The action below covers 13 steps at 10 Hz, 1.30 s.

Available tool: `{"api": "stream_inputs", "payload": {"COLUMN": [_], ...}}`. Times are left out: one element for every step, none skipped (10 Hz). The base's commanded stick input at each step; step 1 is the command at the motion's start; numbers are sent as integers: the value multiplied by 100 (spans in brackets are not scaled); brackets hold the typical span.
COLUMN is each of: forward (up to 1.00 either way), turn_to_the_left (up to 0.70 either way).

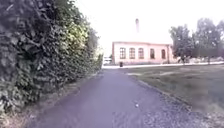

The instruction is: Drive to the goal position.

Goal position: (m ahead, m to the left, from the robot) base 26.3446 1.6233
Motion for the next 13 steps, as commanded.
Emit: {"api": "stream_inputs", "payload": {"forward": [70,70,70,70,70,70,70,70,70,70,70,70,70], "turn_to_the_left": [0,0,0,0,0,0,0,0,0,0,0,0,0]}}
